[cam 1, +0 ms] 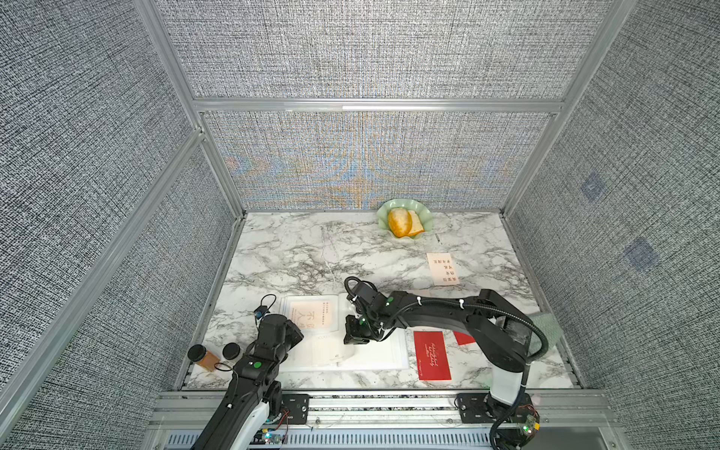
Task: Place the photos into the photo albums
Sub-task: Insert the photo into the photo album.
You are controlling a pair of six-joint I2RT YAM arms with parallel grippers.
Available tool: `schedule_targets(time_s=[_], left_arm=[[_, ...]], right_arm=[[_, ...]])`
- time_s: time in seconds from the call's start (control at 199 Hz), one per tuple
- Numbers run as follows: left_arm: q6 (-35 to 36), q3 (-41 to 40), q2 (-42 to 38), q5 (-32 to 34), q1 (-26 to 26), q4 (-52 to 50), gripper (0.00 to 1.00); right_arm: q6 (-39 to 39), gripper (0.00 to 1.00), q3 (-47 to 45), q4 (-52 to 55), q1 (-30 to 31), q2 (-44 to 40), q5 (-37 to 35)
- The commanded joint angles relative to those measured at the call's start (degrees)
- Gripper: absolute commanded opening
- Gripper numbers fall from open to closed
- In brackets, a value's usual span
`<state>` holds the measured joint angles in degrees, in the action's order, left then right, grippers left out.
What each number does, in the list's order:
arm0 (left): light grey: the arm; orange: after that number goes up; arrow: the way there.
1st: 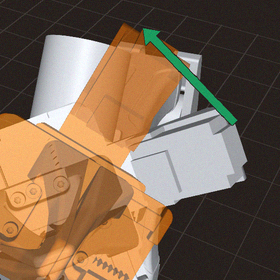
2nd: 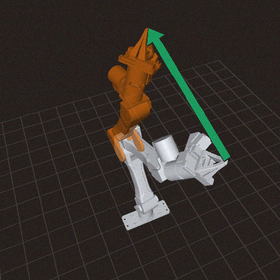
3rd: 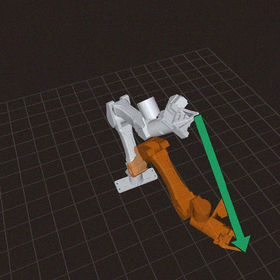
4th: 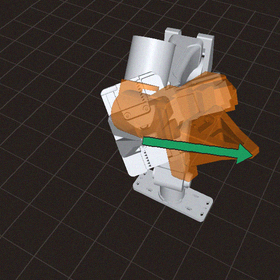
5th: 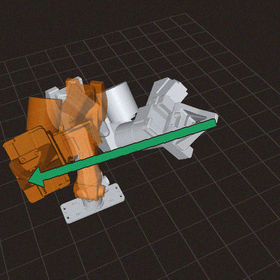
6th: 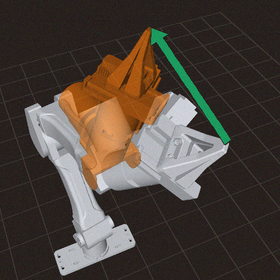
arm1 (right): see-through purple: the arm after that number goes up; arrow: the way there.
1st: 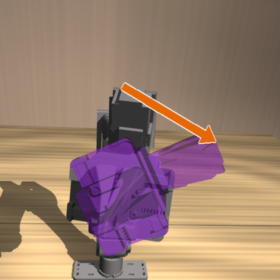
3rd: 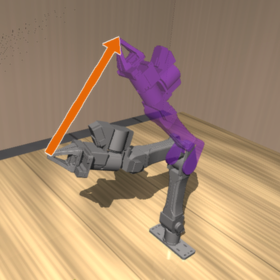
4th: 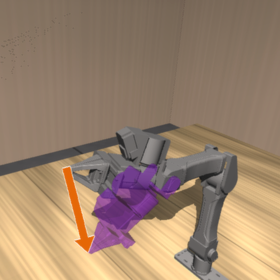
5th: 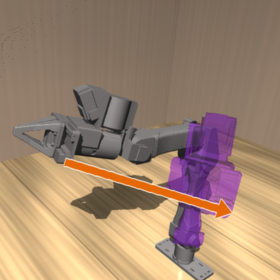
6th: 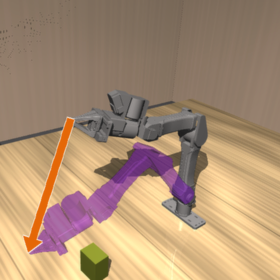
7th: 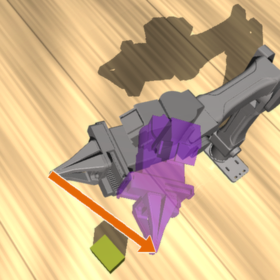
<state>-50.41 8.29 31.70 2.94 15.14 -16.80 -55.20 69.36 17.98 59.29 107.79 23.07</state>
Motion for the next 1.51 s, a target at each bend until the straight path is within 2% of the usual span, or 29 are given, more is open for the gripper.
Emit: schedule_targets(time_s=[0.0,0.373,0.67,0.876,1.274,1.505], left_arm=[[0.5,0.06,0.01,0.05,-0.02,0.78,0.14],[0.67,-0.02,-0.07,-0.34,-0.02,1.06,0.14],[0.93,-0.03,0.01,-0.36,-0.01,1.11,0.14],[1.18,0.26,0.03,-0.46,-0.06,0.98,0.14],[1.81,0.39,-0.06,-0.83,-0.02,1.11,0.14],[1.9,0.35,0.06,-0.92,-0.02,1.22,0.14]], right_arm=[[1.0,0.22,-0.19,3.67,0.14,-1.56,-1.75],[2.59,0.25,1.11,10.17,1.13,-2.98,-4.77],[5.34,0.24,6.97,16.05,3.57,-0.64,-7.69],[6.2,0.24,9.76,15.15,4.37,2.56,-5.5],[6.92,0.25,13.54,9.29,4.37,8.05,3.2],[7.0,0.25,14.74,7.64,3.65,10.61,5.37]])
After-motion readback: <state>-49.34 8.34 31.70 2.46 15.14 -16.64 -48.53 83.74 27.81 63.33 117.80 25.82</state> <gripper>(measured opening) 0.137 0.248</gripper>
